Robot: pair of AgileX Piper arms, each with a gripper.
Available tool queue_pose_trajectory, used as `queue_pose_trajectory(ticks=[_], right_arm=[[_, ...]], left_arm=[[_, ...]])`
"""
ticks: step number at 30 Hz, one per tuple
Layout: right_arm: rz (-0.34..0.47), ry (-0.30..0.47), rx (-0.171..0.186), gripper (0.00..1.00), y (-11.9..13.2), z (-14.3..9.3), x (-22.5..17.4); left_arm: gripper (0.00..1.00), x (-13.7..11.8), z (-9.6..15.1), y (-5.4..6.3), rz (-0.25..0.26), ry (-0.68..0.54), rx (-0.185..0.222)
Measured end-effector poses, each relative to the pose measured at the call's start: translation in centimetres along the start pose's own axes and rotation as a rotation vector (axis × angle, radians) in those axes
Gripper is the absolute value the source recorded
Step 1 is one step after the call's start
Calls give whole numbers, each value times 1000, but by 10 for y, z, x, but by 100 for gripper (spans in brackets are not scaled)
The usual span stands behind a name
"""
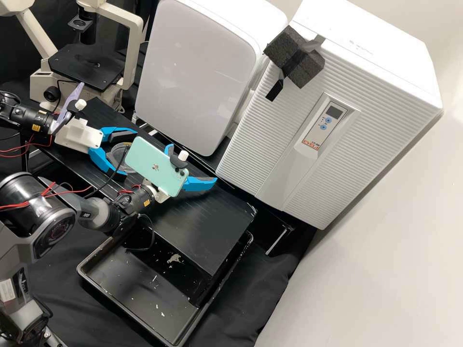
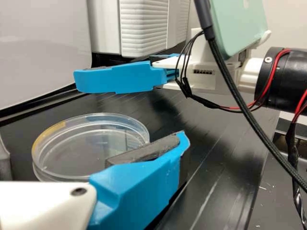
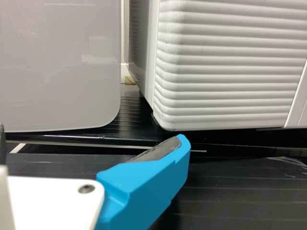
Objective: Place the petri dish on the microscope
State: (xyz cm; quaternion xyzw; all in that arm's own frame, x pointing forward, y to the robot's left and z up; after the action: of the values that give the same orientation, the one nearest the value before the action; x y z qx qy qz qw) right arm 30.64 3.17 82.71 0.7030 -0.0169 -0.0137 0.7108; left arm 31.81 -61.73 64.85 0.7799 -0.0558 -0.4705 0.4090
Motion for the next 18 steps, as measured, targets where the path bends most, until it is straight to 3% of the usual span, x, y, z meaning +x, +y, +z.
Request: queue_pose_trajectory(ticks=[1,2,18], right_arm=[[0,0,0,100,0,0,0],[0,0,0,100,0,0,0],[0,0,0,100,0,0,0]], left_arm=[[100,0,0,0,0,0,0],[0,0,0,0,1,1,-1],[0,-1,-1,-4,9,13,-16]])
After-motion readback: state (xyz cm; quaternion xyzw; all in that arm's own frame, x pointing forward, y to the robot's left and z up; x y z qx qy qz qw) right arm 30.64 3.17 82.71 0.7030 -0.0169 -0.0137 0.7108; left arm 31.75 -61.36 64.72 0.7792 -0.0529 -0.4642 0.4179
